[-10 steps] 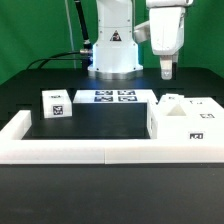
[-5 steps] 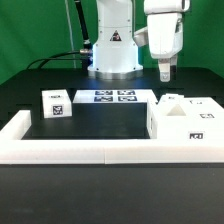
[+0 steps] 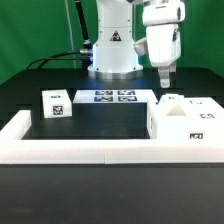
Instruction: Assemble cabinet
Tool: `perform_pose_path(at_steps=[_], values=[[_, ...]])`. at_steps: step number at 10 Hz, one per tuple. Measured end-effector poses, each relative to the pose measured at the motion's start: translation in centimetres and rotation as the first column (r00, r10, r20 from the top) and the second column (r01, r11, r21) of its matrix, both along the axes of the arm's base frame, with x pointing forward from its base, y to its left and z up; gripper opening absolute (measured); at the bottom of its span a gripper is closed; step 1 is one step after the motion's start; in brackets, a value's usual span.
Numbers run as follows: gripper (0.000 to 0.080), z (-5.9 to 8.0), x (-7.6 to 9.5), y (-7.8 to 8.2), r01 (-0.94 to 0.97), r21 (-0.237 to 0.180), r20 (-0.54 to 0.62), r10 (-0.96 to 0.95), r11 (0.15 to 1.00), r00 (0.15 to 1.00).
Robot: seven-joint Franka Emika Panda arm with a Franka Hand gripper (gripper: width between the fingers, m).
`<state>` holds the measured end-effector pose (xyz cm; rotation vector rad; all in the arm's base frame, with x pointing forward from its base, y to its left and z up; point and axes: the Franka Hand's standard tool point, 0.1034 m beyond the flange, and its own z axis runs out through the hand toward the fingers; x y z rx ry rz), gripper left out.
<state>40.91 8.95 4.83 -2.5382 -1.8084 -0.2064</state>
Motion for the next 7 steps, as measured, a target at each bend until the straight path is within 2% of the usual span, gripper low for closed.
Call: perform_pose_path(at_steps=[3, 5, 7], values=[[0.0797, -1.1, -0.5, 0.5, 0.002, 0.012, -0.017, -0.002, 1.0, 1.0], [0.0797, -1.3, -0.3, 1.1, 0.018, 0.015, -0.026, -0.018, 1.0, 0.999], [0.0797, -2.0, 0.0, 1.1, 0.031, 0.014, -0.05, -0.031, 0.999, 0.998]])
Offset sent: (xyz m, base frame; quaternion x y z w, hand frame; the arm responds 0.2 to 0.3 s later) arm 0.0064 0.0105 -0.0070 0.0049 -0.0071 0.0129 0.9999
